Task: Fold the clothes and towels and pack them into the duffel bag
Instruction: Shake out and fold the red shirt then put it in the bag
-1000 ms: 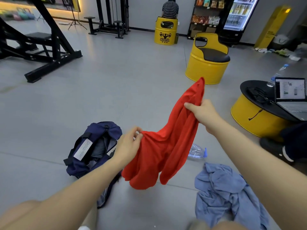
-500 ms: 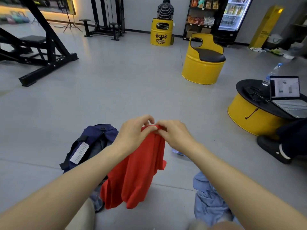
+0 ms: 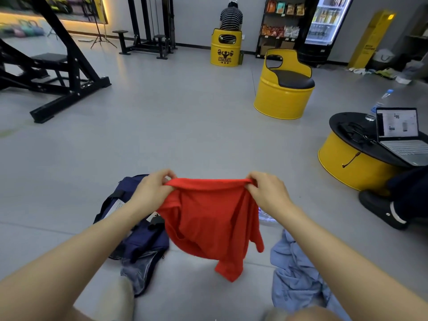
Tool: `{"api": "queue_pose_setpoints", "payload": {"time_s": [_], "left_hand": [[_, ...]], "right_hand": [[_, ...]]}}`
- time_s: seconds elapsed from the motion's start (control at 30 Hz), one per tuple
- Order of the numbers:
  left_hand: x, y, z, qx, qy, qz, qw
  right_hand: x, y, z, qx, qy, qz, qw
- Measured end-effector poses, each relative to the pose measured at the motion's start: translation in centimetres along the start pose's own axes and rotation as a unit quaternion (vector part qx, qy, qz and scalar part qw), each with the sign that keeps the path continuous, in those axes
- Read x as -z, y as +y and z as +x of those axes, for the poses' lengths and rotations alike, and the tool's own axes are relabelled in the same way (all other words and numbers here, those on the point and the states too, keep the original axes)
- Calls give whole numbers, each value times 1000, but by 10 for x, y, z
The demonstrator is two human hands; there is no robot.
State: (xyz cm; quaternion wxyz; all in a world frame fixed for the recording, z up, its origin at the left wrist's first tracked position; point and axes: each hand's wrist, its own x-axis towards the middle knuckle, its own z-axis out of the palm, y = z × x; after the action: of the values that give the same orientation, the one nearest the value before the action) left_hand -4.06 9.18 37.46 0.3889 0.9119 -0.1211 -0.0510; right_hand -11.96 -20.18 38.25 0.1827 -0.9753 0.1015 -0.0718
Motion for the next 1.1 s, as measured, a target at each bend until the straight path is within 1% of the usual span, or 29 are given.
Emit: {"api": "queue_pose_setpoints", "payload": {"time_s": [0.03,0.07,0.13,0.17,0.2,0.27,0.37,0.43,0.5,0.53,0.6,0.67,0.8,0.83,0.9,0.93,1.0,1.03,1.1], "left_hand": [[0,11,3,-9,-9,-22,1000],[-2,24,4,-13,-20,-42,999],[-10,47,8,-11,-49,-78,996],[-14,58,9,-13,-62,-90,994],[-20,68,10,-15,-73,-108,991],[-28,83,11,-11,-93,-176,980],[-29,92,13,14,-115,-241,963],[-23,87,16,43,-153,-275,948],[-19,82,17,56,-205,-307,928],[-17,79,17,62,-215,-326,918],[-12,77,13,69,-203,-366,906],[-6,73,6,72,-171,-384,904],[-8,48,-18,46,-122,-344,930],[-14,39,-26,32,-118,-334,935],[-31,18,-42,4,-135,-300,944],[-41,6,-48,-7,-152,-258,954],[-59,-13,-59,-9,-179,-141,974],[-66,-20,-63,-5,-175,-83,981],[-69,-27,-67,7,-123,-6,992]], "right_hand": [[0,-3,-1,-2,-14,12,1000],[0,-10,-3,14,-30,27,999],[2,-32,-10,93,-55,46,993],[3,-45,-14,137,-52,40,988],[4,-57,-18,172,-34,24,984],[6,-75,-23,209,25,-20,977],[4,-82,-28,235,76,-49,968],[1,-79,-28,241,102,-54,963],[0,-76,-24,234,120,-49,963],[0,-76,-22,229,122,-45,965],[-3,-79,-18,221,107,-32,969],[-7,-83,-17,218,98,-19,971],[-3,-88,-14,194,134,66,970],[-2,-90,-13,198,137,74,968],[2,-93,-13,202,144,83,965],[4,-95,-13,201,148,91,964],[8,-98,-12,195,161,121,960],[12,-99,-12,185,170,140,958],[23,-96,-11,153,184,184,953]]}}
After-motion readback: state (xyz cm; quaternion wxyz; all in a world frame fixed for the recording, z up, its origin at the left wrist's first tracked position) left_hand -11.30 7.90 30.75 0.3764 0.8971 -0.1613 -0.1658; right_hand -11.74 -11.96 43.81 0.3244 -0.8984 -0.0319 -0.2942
